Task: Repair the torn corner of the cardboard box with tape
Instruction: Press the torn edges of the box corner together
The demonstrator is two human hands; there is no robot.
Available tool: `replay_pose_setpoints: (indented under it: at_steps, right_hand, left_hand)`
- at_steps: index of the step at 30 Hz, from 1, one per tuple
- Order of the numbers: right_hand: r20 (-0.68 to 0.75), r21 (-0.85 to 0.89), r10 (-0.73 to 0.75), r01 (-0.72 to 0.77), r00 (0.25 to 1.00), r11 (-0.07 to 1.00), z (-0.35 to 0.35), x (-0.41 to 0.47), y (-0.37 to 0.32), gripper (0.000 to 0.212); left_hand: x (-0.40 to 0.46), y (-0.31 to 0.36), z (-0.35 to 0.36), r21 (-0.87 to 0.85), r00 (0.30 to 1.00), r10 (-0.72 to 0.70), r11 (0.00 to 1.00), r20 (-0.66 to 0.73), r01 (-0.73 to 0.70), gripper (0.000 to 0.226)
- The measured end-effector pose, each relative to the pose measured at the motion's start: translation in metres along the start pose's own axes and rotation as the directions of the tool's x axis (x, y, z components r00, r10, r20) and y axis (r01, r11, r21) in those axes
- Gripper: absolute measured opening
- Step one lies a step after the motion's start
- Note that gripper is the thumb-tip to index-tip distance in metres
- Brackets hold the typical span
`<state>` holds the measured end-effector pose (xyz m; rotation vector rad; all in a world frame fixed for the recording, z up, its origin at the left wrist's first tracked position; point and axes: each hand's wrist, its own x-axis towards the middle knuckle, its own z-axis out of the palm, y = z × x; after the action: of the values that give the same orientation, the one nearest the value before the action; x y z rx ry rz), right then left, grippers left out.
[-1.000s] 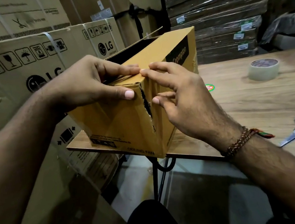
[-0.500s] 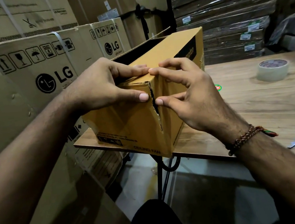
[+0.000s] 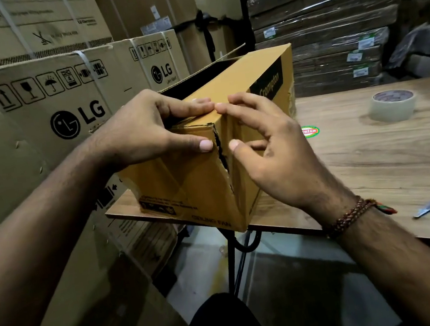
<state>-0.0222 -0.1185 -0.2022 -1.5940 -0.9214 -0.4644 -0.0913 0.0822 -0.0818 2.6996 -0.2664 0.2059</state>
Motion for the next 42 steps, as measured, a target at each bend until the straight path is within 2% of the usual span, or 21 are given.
replay_pose_setpoints:
  at_steps: [13, 15, 18, 20, 28, 30, 34, 36, 39, 42]
  right_hand:
    - [-0.137, -0.07, -0.039, 0.03, 0.99, 0.997, 0.009, 0.003, -0.006, 0.05]
    - [-0.206, -0.059, -0.043, 0.032, 0.978, 0.998, 0.012, -0.005, -0.008, 0.053]
    - [-0.352, -0.068, -0.078, 0.058, 0.933, 0.996, 0.026, -0.025, -0.013, 0.039]
    - [-0.37, -0.115, -0.114, 0.076, 0.922, 0.99, 0.04, -0.039, -0.015, 0.029]
    - [-0.429, -0.263, -0.176, 0.064, 0.886, 0.963, 0.062, -0.05, -0.011, 0.039]
    - [-0.432, -0.235, -0.133, 0.031, 0.892, 0.972, 0.066, -0.051, -0.014, 0.043]
    - [-0.479, 0.003, 0.073, -0.081, 0.875, 0.997, 0.072, -0.053, -0.024, 0.041]
    - [-0.502, 0.092, 0.129, -0.095, 0.855, 0.991, 0.074, -0.055, -0.022, 0.038]
    - [-0.531, 0.076, 0.136, -0.114, 0.837, 0.991, 0.079, -0.069, -0.017, 0.037]
    - [-0.502, -0.031, 0.086, -0.117, 0.861, 0.993, 0.081, -0.08, -0.015, 0.043]
  left_hand:
    - [0.001, 0.001, 0.0, -0.025, 1.0, 0.001, 1.0, 0.023, 0.0, 0.078]
    - [0.001, 0.002, -0.001, -0.027, 1.0, -0.003, 1.0, 0.022, 0.004, 0.078]
    - [0.0, 0.0, 0.0, -0.024, 1.0, -0.005, 1.0, 0.013, 0.005, 0.077]
    - [0.0, -0.001, 0.0, -0.021, 1.0, -0.002, 1.0, 0.01, 0.002, 0.077]
    - [0.002, -0.001, -0.001, 0.01, 1.0, 0.005, 1.0, 0.008, -0.005, 0.079]
    - [0.002, -0.001, 0.0, 0.008, 1.0, 0.0, 1.0, 0.005, 0.0, 0.078]
    - [0.001, 0.0, 0.001, -0.001, 1.0, -0.028, 1.0, 0.002, 0.028, 0.079]
    - [0.001, 0.002, 0.0, -0.003, 0.999, -0.039, 0.999, 0.004, 0.039, 0.078]
    - [0.0, 0.004, 0.001, -0.01, 0.999, -0.054, 0.998, -0.002, 0.054, 0.077]
    - [0.0, 0.005, 0.002, -0.015, 0.999, -0.051, 0.999, -0.003, 0.051, 0.078]
